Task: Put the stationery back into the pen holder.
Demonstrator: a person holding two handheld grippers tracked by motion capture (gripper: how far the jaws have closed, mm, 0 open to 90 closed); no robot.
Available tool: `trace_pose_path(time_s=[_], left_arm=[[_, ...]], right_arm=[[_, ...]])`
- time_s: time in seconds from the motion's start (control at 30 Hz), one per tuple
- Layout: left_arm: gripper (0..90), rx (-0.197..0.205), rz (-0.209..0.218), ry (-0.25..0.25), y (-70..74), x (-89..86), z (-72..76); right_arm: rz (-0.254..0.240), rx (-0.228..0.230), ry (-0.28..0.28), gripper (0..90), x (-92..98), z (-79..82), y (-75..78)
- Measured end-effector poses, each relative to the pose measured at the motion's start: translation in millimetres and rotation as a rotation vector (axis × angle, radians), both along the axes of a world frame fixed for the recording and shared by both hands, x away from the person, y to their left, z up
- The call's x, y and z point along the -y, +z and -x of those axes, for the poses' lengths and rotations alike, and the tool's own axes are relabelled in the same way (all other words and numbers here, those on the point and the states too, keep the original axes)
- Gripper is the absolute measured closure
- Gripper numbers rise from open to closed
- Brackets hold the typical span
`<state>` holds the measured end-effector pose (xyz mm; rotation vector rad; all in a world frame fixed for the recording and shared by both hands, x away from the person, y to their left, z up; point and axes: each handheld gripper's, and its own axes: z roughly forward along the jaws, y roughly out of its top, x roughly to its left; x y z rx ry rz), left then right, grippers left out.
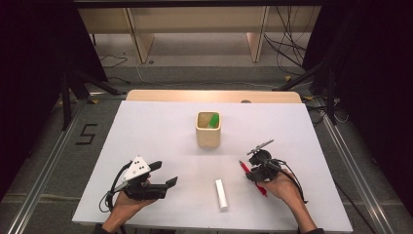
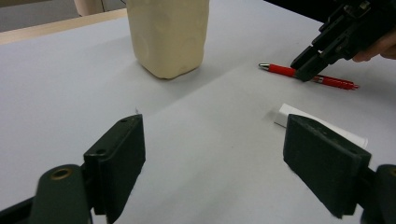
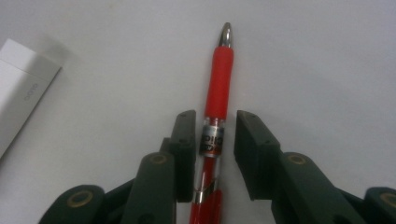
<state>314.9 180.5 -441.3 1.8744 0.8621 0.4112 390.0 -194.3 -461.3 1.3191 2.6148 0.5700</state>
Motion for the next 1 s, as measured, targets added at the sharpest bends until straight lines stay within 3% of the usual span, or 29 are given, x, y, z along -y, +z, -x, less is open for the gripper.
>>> trace_pose_path(time_s=[0.57,0.87,1.0], left_arm=[[20.9,0.001,-0.011,-0.005,-2.3,2.7,0.9],[21.0,0.004,-0.009,0.0,-2.6,1.2,-0.3],[21.1,0.004,-0.006,0.0,-2.9,1.2,-0.3]], right_arm=[[0.064,-0.007,0.012,79.6,-8.4,-1.9,1.5],[0.027,0.007,0.019,79.8,-4.0,-1.8,4.9],[-0.019,0.027,0.012,79.8,2.3,-2.4,9.2]])
